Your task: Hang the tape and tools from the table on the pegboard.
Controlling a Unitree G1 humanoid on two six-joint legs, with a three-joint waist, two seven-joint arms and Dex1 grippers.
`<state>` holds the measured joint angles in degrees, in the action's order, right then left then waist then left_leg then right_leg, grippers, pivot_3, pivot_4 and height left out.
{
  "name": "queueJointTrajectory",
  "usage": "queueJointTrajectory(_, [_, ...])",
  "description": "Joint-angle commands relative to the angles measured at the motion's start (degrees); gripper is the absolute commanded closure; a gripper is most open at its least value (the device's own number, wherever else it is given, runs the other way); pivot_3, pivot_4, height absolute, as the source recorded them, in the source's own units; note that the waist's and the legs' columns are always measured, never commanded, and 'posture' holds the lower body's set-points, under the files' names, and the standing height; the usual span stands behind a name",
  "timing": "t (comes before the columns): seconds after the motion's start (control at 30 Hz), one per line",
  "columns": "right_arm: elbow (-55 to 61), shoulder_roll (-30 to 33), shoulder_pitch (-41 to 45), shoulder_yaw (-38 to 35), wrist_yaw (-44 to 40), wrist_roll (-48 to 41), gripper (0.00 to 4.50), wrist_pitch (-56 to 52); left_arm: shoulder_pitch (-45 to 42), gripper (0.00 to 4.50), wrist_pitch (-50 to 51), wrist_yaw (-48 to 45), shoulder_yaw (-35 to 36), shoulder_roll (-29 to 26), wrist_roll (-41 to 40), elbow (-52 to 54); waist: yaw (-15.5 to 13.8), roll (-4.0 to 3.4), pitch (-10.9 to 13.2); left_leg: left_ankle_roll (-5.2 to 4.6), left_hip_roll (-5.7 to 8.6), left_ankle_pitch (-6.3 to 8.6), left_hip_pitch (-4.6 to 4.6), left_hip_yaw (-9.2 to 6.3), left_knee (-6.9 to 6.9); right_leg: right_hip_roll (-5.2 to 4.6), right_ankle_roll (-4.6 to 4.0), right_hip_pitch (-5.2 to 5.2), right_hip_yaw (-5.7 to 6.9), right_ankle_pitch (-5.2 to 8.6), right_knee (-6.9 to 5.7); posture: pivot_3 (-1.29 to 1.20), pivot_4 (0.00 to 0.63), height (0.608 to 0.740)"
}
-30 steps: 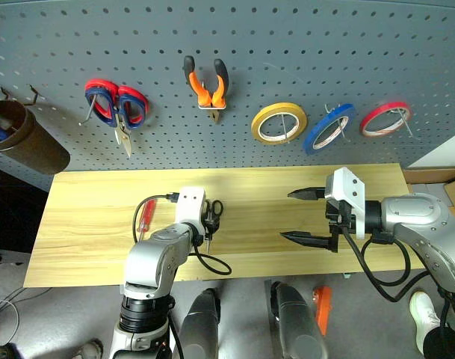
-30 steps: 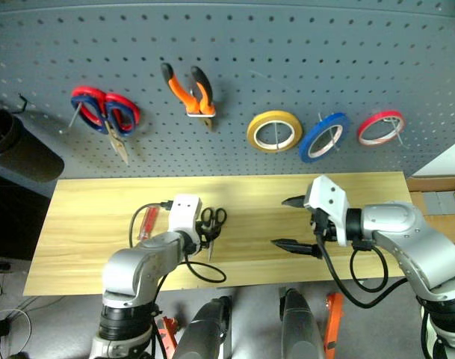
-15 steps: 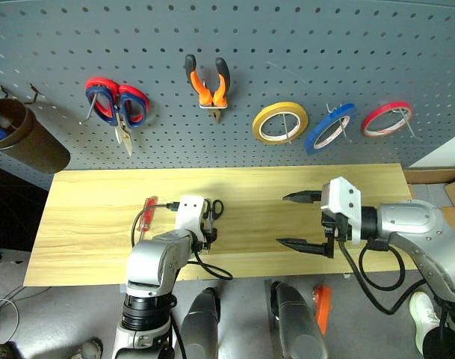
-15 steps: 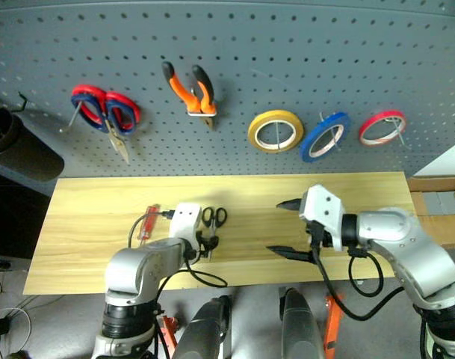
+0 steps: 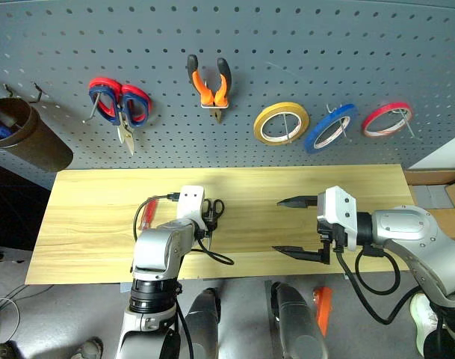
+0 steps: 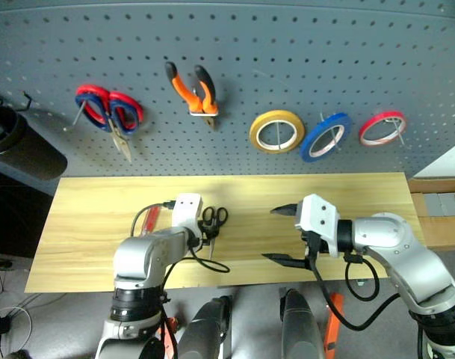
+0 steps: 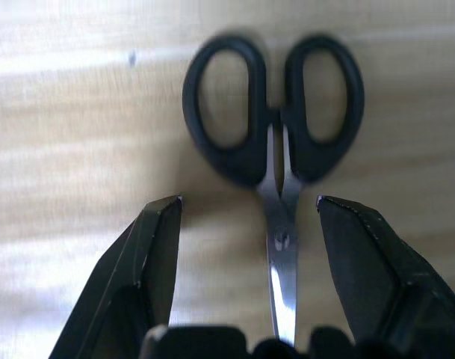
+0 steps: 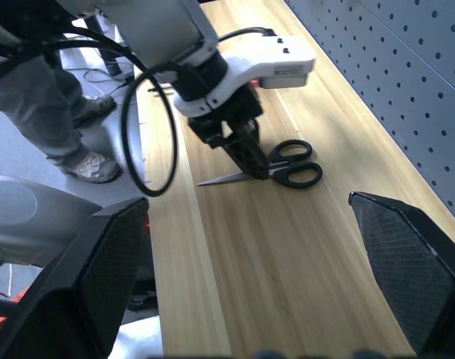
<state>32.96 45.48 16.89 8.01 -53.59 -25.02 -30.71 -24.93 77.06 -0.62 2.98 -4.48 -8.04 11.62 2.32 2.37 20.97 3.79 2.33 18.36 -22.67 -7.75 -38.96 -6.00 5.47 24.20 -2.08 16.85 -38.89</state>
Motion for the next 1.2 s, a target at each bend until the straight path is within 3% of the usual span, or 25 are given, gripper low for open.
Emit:
queueJointTrajectory(0.03, [1.8,0.0,-0.1,-1.1,-0.1,-1.1,0.00,-0.3,1.3,1.43,0.4,-0.2,-0.7,0.6,0.1,-1.9,0.0,0.00,0.0,0.00,0.00,0.00,0.00,0.00,0.00,0.00,0.00,0.00,0.00,0.00,0.00,-0.11,0.398,0.740])
queueJointTrajectory(0.1, [2.0,0.1,-0.1,-1.3,0.0,-1.4,0.00,-0.6,1.8,1.43,0.5,-0.4,-0.9,0.5,0.1,-1.7,0.0,0.00,0.0,0.00,0.00,0.00,0.00,0.00,0.00,0.00,0.00,0.00,0.00,0.00,0.00,-0.11,0.398,0.740])
queueJointTrajectory(0.2, [2.2,0.0,0.0,-1.7,0.4,-2.1,0.00,-1.2,2.9,1.96,0.5,-0.9,-1.1,0.2,-0.1,-1.2,0.0,0.00,0.0,0.00,0.00,0.00,0.02,0.01,0.00,0.00,0.00,0.00,-0.01,0.00,0.00,-0.11,0.399,0.740])
queueJointTrajectory(0.47, [0.2,-1.0,1.3,-2.6,1.6,-2.1,0.00,-1.6,4.8,4.48,-2.3,-3.8,-1.9,-2.7,-0.5,-1.9,0.0,-0.01,0.0,0.00,0.00,0.00,0.07,0.00,0.00,-0.01,0.00,-0.03,-0.01,0.00,0.00,-0.11,0.397,0.740])
queueJointTrajectory(0.73, [0.1,-1.5,1.6,-3.3,2.1,-2.3,0.00,-2.3,6.5,4.48,-6.5,-7.3,-0.8,-6.3,-1.4,-2.9,0.2,-0.02,0.0,0.00,-0.01,0.00,0.11,0.01,0.01,0.00,0.00,-0.05,-0.02,0.00,-0.02,-0.12,0.401,0.740])
queueJointTrajectory(0.87, [0.0,-1.4,1.9,-4.0,2.5,-2.2,0.00,-2.3,8.6,4.48,-10.4,-8.5,1.1,-9.9,-1.3,0.7,0.9,-0.03,0.0,0.00,-0.03,0.00,0.11,0.01,0.01,0.00,0.00,-0.04,-0.04,0.00,-0.01,-0.12,0.404,0.740])
queueJointTrajectory(1.2, [-1.9,-1.5,3.8,-4.3,2.1,-1.6,0.00,-1.0,15.9,4.48,-24.9,-13.2,3.8,-12.8,-3.9,11.8,0.9,-0.07,0.1,0.00,-0.03,0.00,-0.11,-0.03,0.04,-0.04,0.00,0.12,0.02,0.00,0.13,-0.10,0.397,0.740])
